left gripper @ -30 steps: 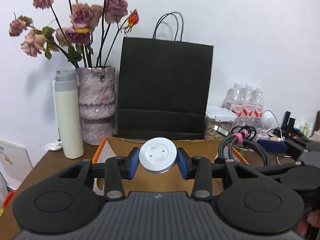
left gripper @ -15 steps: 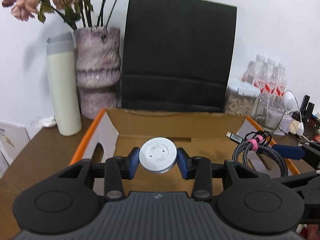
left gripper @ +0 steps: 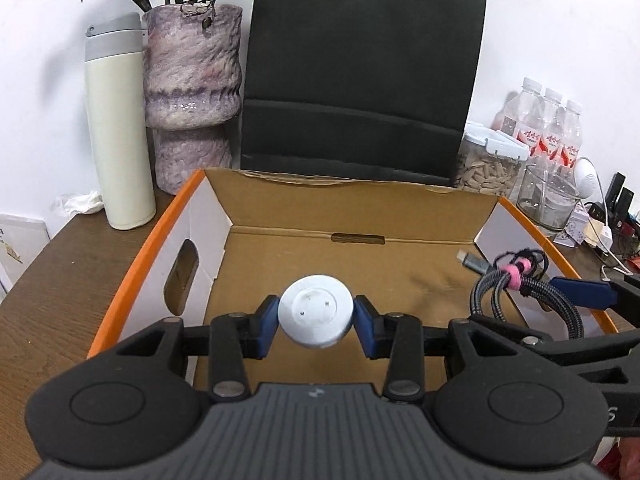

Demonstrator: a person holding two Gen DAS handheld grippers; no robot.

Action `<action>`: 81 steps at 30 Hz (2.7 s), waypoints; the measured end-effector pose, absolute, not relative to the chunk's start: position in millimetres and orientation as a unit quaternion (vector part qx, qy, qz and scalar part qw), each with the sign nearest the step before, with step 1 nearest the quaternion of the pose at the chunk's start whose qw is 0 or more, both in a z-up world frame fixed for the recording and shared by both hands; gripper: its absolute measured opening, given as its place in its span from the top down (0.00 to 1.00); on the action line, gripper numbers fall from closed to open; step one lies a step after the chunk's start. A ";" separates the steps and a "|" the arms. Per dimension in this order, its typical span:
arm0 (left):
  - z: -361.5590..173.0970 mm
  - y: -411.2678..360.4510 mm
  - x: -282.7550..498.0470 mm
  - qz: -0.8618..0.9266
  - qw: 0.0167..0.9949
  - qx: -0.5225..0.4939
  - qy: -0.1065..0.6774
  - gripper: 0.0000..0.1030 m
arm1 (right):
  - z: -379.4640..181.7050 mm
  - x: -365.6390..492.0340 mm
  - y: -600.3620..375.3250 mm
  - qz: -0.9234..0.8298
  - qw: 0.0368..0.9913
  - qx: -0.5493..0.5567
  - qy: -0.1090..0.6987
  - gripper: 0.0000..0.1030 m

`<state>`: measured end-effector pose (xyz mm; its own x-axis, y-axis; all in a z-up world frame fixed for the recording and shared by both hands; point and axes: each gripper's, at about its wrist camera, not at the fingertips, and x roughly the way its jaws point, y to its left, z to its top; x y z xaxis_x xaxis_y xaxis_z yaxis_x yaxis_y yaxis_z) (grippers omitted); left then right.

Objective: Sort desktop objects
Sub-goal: 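Carry the cap and cable over the cardboard box with both grippers, then open both grippers to drop the cap and cable into the box, then return both grippers to the table toward the purple pouch and plush toy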

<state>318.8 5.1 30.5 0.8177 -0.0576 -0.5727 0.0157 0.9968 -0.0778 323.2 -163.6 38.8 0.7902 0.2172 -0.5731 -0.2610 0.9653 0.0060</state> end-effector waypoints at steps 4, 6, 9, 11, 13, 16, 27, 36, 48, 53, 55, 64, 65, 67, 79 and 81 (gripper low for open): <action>35.7 6.6 315.4 -0.008 0.956 -0.032 0.290 0.42 | 37.6 326.7 -167.5 0.124 0.942 -0.024 0.311 0.13; 40.0 6.5 312.1 -0.001 0.960 -0.028 0.277 0.31 | 38.0 326.7 -168.8 0.122 0.942 -0.021 0.311 0.09; 46.7 6.7 307.6 0.011 0.964 -0.023 0.264 0.08 | 40.6 324.8 -169.6 0.122 0.943 -0.022 0.308 0.01; 51.7 6.4 303.6 0.019 0.968 -0.022 0.251 0.00 | 42.6 322.9 -168.2 0.123 0.944 -0.028 0.306 0.00; 55.7 5.7 300.5 0.020 0.970 -0.019 0.243 0.00 | 45.3 320.9 -167.1 0.123 0.944 -0.031 0.303 0.00; 60.6 6.4 294.7 0.017 0.972 -0.021 0.235 0.00 | 50.4 316.2 -166.2 0.125 0.947 -0.035 0.295 0.00; 79.4 15.9 261.6 0.016 0.978 -0.035 0.206 0.00 | 73.6 284.5 -170.5 0.119 0.958 -0.045 0.258 0.00; 96.4 28.3 205.8 0.012 0.985 -0.039 0.169 0.00 | 99.9 227.9 -195.5 0.109 0.971 -0.027 0.213 0.00; 79.2 48.5 152.2 0.009 0.979 -0.018 0.201 0.00 | 87.8 157.0 -224.6 0.088 0.973 -0.030 0.211 0.00; 67.5 59.3 131.4 0.016 0.976 -0.018 0.215 0.00 | 68.3 132.6 -228.3 0.086 0.969 -0.029 0.229 0.00; 61.5 63.2 122.5 0.018 0.974 -0.019 0.223 0.00 | 59.7 122.6 -227.5 0.086 0.967 -0.030 0.238 0.00; 33.7 67.1 94.9 0.004 0.963 -0.011 0.271 0.00 | 29.6 91.5 -223.2 0.099 0.957 -0.027 0.272 0.00; 32.0 66.1 93.7 0.003 0.962 -0.008 0.275 0.00 | 27.3 90.8 -223.4 0.098 0.956 -0.027 0.276 0.00; 30.2 63.0 92.3 0.000 0.961 -0.005 0.277 0.00 | 25.1 90.2 -223.1 0.096 0.955 -0.028 0.280 0.00; 8.9 38.6 132.1 -0.023 0.943 0.021 0.330 0.00 | 6.8 108.2 -225.2 0.098 0.943 -0.015 0.318 0.00; 3.7 35.9 140.8 -0.020 0.940 0.027 0.340 0.00 | 3.4 110.7 -227.0 0.097 0.942 -0.010 0.321 0.00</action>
